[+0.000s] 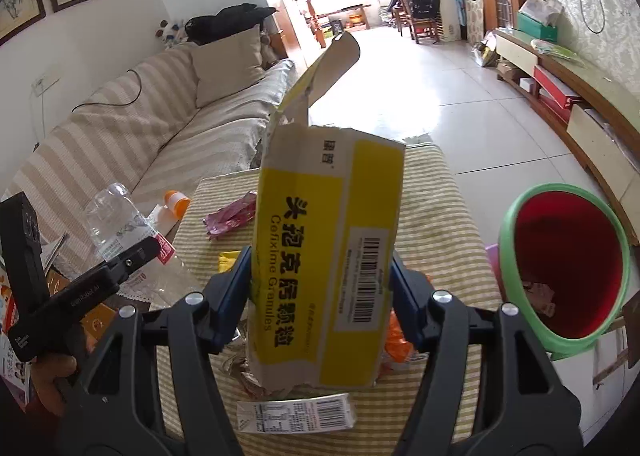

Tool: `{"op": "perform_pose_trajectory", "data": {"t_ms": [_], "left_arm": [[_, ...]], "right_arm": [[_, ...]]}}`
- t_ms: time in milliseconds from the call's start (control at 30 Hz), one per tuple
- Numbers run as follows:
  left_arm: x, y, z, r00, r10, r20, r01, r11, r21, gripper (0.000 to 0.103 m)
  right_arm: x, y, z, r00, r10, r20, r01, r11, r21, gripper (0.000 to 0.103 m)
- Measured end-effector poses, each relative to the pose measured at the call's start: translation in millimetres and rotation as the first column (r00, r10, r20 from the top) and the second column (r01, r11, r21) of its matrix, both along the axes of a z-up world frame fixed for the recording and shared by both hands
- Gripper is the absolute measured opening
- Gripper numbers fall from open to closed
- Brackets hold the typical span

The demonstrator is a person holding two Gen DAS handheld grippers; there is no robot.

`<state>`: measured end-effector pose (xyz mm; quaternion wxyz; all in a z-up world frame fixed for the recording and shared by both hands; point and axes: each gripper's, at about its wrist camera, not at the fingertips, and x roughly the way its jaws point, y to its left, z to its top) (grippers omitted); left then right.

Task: Collect trash
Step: 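Drop the yellow box into the red bin with the right tool while the left carries the bottle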

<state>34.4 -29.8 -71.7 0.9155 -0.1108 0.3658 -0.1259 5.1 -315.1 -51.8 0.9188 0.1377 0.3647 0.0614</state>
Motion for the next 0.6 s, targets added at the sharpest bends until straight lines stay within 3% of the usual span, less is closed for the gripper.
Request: {"op": "perform_pose_trajectory", "data": {"t_ms": [200, 600], "left_arm": [[3.4, -41.8, 17.4, 0.995, -0.087, 0.049, 0.088, 0.996, -0.004, 0.050], [8.8, -99.8, 49.0, 0.975, -0.191, 0.114, 0.196, 0.980, -0.032, 0.050]], "right_arm": [[-14.9, -50.3, 2.0, 0.991, -0.135, 0.016, 0.136, 0.991, -0.011, 0.062], [-48.6, -125.0, -12.9, 0.939, -0.345, 0.010, 0.345, 0.939, 0.004, 0.062]]}}
